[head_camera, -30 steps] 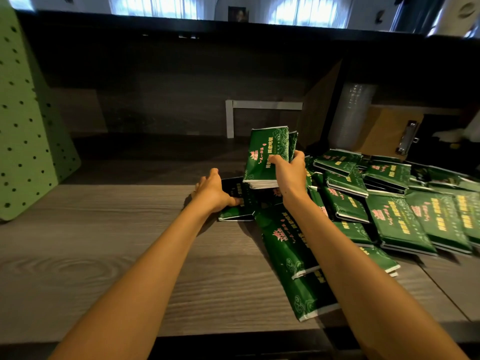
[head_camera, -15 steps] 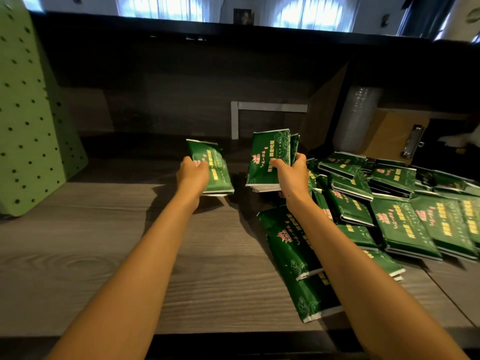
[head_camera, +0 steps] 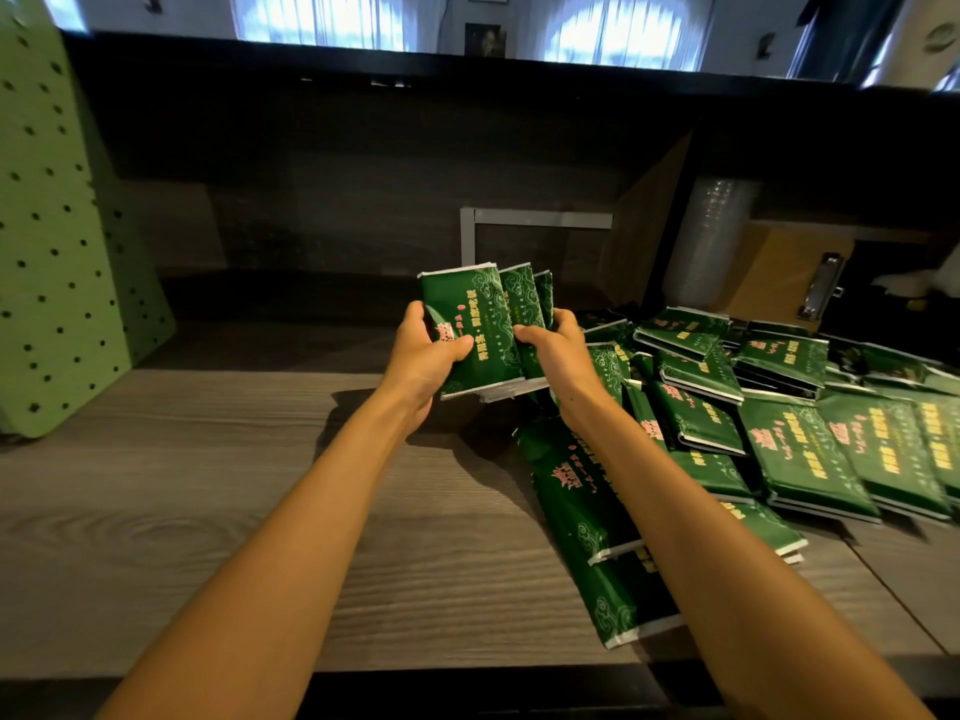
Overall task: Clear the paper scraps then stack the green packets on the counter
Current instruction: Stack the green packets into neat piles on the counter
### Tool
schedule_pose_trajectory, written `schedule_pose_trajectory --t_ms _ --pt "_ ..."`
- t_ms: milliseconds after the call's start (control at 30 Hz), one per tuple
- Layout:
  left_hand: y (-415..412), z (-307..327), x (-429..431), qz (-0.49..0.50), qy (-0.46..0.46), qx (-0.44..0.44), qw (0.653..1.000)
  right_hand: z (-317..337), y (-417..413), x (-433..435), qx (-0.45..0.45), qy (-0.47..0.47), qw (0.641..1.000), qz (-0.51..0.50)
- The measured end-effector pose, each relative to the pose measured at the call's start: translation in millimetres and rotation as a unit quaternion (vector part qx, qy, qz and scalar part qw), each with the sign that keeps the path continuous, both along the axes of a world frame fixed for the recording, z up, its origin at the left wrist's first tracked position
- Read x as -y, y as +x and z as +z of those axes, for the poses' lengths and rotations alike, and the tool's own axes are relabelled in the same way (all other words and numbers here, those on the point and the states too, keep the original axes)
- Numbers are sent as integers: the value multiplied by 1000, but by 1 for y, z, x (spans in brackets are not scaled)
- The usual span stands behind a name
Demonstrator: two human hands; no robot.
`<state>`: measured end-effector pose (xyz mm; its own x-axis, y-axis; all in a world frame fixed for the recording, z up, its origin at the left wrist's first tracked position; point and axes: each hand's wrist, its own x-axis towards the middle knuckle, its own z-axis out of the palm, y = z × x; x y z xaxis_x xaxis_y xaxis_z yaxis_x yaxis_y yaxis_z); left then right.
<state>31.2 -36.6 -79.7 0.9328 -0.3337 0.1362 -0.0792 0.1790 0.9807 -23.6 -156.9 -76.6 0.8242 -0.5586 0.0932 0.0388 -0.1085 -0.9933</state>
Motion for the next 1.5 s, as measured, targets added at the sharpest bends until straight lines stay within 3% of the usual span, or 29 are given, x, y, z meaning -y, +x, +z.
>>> schedule_pose_trajectory --t_ms 300,533,767,867,1067,1300,1500 --pt "-11 -3 8 -32 3 -15 999 -6 4 -3 -60 -31 996 61" --pt "-15 7 5 -55 -44 -58 996 3 3 5 -54 26 998 38" --pt "-22 19 2 86 190 5 978 23 -13 12 -73 67 995 -19" --pt "-42 27 0 21 302 41 952 28 -26 17 -69 43 996 -46" --pt "-83 15 1 -203 432 52 877 22 -61 31 -58 7 995 -86" --pt "-96 0 10 -166 358 34 918 6 -92 35 -36 19 994 -99" --pt "-71 -12 10 -23 287 -16 958 5 -88 33 -18 23 995 -90"
